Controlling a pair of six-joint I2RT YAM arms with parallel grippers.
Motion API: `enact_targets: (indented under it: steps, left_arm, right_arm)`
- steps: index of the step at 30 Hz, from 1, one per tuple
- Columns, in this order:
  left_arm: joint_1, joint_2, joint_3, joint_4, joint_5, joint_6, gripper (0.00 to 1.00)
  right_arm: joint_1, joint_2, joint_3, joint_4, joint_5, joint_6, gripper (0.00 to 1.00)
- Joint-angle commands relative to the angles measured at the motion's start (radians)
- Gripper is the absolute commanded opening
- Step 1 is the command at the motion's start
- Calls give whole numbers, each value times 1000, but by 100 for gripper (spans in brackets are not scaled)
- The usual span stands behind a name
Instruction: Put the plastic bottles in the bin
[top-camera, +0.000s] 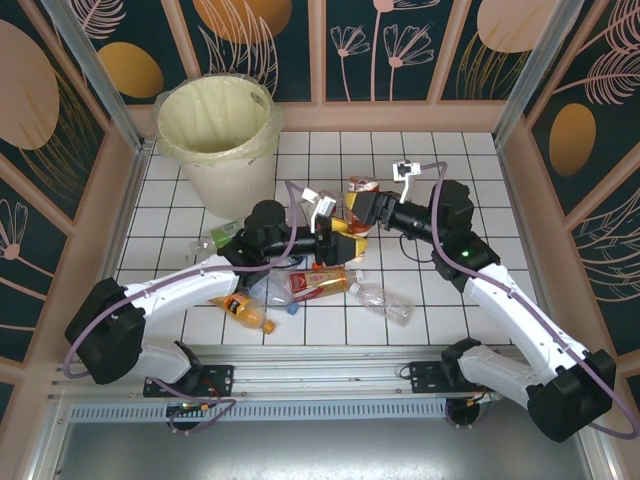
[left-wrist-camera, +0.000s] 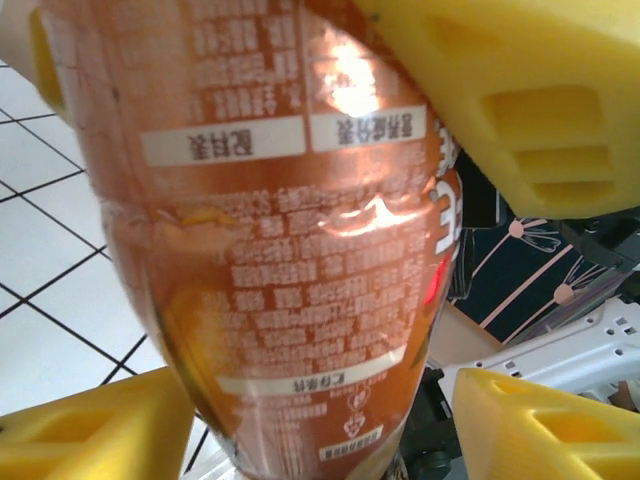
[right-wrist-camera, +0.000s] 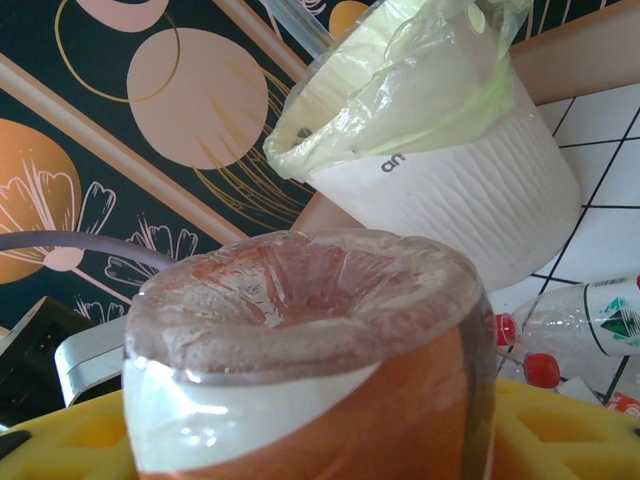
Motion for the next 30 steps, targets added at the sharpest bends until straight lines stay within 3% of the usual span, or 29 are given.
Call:
enact_targets:
  steps: [1, 4, 11, 15, 17, 23, 30]
  left_arm:
    - [-10, 16, 33, 50, 39, -2, 61]
    - [-10, 20, 33, 51, 44, -2, 48]
    - [-10, 12, 45, 28, 25, 8, 32]
    - [-9, -11, 52, -14, -35, 23, 33]
    - [-9, -20, 70, -81, -74, 45, 34]
    - [11, -34, 155, -271, -146, 115, 39]
    - [141, -56, 261, -474, -187, 198, 39]
  right_arm:
    - [-4, 1, 23, 58, -29, 16, 61]
    - [-6, 3, 19, 58, -28, 17, 62]
    - [-8, 5, 20, 43, -14, 7, 64]
    - [-17, -14, 22, 4, 32, -3, 87]
    - [-29, -39, 15, -13, 53, -12, 94]
    - [-69, -142, -5, -89, 33, -86, 96]
    - [-70, -261, 10, -342, 39, -241, 97]
